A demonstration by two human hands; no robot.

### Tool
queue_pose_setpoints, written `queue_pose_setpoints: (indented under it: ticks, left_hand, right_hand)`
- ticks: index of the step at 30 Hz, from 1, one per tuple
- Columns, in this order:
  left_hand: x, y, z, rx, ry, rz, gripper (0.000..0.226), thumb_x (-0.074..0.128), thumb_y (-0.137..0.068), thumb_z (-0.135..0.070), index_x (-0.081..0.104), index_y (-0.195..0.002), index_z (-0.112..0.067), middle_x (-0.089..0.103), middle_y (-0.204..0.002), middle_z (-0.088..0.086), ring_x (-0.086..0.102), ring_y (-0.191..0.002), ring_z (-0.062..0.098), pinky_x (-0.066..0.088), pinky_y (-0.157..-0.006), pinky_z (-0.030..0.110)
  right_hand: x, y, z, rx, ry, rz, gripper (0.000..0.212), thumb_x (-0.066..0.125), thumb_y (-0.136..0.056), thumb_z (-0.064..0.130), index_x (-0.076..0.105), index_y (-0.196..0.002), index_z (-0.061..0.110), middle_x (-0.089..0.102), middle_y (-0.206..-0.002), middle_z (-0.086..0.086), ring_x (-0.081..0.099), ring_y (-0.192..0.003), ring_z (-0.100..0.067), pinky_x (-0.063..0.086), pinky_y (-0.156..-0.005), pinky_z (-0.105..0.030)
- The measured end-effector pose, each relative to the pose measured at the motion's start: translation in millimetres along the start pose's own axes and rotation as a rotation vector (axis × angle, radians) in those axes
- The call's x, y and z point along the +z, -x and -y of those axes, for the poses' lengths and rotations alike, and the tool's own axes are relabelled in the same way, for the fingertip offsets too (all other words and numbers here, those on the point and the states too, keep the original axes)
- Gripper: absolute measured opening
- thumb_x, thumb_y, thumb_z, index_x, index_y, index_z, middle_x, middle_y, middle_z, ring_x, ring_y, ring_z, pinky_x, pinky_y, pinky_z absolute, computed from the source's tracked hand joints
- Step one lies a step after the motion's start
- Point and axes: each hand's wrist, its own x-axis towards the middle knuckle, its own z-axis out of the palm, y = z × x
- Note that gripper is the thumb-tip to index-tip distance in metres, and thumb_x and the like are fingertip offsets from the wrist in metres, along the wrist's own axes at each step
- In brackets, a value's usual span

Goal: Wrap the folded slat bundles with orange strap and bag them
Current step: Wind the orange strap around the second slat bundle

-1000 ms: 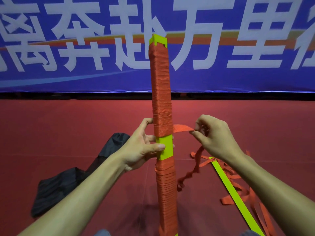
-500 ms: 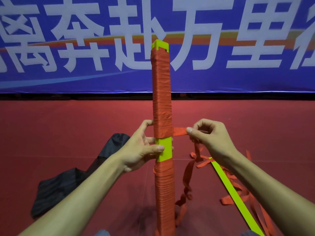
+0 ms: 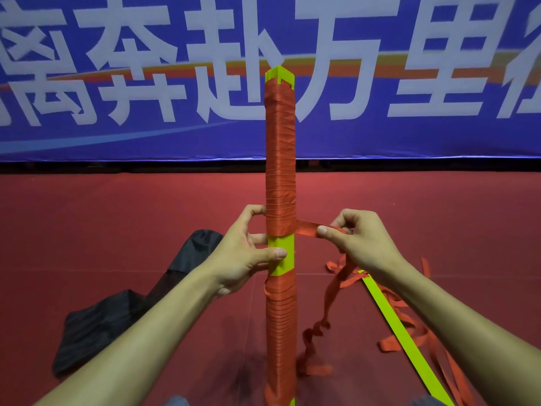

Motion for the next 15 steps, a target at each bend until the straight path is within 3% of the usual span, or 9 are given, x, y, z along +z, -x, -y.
queue_pose_setpoints:
  ticks: [6,10,13,15]
  left_hand:
    - [11.4,-0.6,-3.6,0.022,-0.057,-0.125,0.056,0.072,-0.080,0.013,0.045,-0.114,-0.022,0.075,-0.089,0.014,0.070,-0.073,0.021,0.058,-0.064,0.030]
    - [19.6,-2.5,-3.3,0.031,-0.110,-0.214,0.059,0.078,-0.076,0.011,0.044,-0.110,-0.024,0.075,-0.088,0.010,0.072,-0.070,0.019,0.058,-0.063,0.029]
    - [26.2,-5.6,-1.1,0.026,-0.141,-0.295,0.065,0.088,-0.066,0.002,0.046,-0.108,-0.024,0.074,-0.093,0.014,0.074,-0.074,0.029,0.062,-0.072,0.048]
    - [30.6,-5.9,-2.6,0.034,-0.197,-0.340,0.070,0.093,-0.051,-0.019,0.048,-0.103,-0.028,0.076,-0.089,0.009,0.074,-0.078,0.034,0.061,-0.075,0.056]
  right_hand:
    - [7.6,3.5,8.6,-0.046,0.057,-0.007,0.038,0.079,-0.078,0.033,0.052,-0.061,0.013,0.040,-0.048,0.011,0.033,-0.050,-0.010,0.029,-0.052,-0.029]
    - [11.1,7.4,17.9,-0.141,0.113,-0.009,0.044,0.078,-0.079,0.035,0.049,-0.061,0.008,0.040,-0.053,0.008,0.035,-0.054,-0.010,0.031,-0.055,-0.033]
    - [17.2,10.9,26.8,-0.191,0.155,-0.014,0.049,0.079,-0.076,0.040,0.051,-0.063,0.001,0.044,-0.057,-0.003,0.037,-0.056,-0.014,0.033,-0.054,-0.035]
    - [20.5,12.6,31.2,-0.172,0.117,-0.034,0.052,0.080,-0.073,0.043,0.051,-0.062,0.001,0.042,-0.054,-0.002,0.036,-0.052,-0.013,0.032,-0.050,-0.032]
